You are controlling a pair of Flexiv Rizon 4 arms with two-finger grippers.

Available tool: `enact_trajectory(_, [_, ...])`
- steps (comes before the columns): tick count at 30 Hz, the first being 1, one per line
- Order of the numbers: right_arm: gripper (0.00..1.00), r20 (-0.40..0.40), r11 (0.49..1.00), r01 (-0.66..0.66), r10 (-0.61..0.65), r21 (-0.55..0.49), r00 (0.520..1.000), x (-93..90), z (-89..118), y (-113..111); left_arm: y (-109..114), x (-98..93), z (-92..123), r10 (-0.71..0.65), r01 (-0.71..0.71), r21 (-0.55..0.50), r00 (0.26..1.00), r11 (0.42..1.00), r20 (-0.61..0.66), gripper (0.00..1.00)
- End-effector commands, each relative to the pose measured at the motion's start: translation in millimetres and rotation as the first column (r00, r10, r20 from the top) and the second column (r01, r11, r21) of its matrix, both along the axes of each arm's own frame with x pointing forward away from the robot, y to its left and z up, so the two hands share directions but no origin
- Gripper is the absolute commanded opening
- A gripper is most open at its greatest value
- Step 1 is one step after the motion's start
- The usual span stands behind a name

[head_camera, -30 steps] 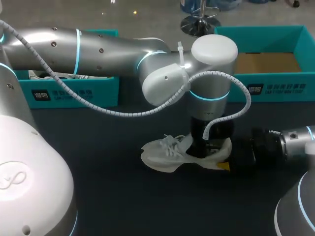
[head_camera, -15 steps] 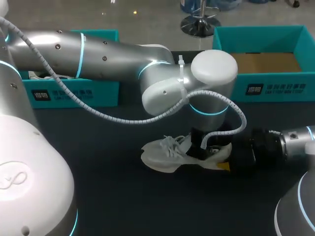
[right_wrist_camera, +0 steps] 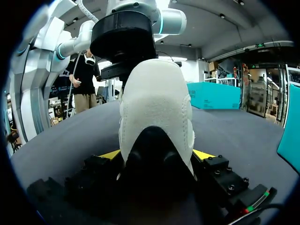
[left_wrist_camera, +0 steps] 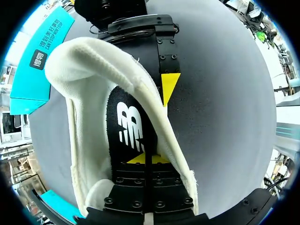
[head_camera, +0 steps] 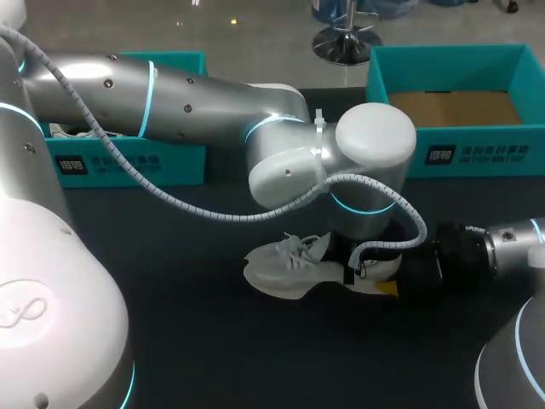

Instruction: Take the shoe out of the shoebox, open the shoe tongue, remove and reinsert the insole, then place the shoe into the shoebox

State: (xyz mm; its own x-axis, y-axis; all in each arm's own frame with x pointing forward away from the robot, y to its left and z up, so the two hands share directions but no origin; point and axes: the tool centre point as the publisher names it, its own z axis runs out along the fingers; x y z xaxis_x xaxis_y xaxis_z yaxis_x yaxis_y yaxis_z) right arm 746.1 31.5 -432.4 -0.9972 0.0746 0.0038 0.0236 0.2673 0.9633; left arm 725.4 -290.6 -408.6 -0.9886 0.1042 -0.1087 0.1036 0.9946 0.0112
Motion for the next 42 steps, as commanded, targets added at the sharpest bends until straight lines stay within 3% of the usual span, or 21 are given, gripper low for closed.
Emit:
enact_trajectory(1, [0.00, -0.001, 1.000, 0.001, -0.001, -0.002, 1.000, 1.6, -4, 3, -4, -2.7, -9, 0.008, -0.008, 0.007, 1.000, 1.000, 0.011, 0.00])
enact_trajectory(9, [0.00, -0.001, 1.000, 0.001, -0.001, -0.002, 1.000, 1.6, -4, 3, -2, -2.2, 7, 0.016, -0.016, -0.017, 0.999, 1.000, 0.031, 0.00])
enact_trajectory(31, [0.00, -0.001, 1.000, 0.001, -0.001, -0.002, 1.000, 1.6, -4, 3, 20, -7.3, 84, 0.052, -0.034, -0.177, 0.994, 0.984, 0.094, 0.00])
enact_trajectory(42, [0.00, -0.001, 1.000, 0.001, -0.001, -0.002, 1.000, 1.6, -4, 3, 23, -16.4, 96, 0.043, -0.020, -0.213, 0.993, 0.977, 0.108, 0.00])
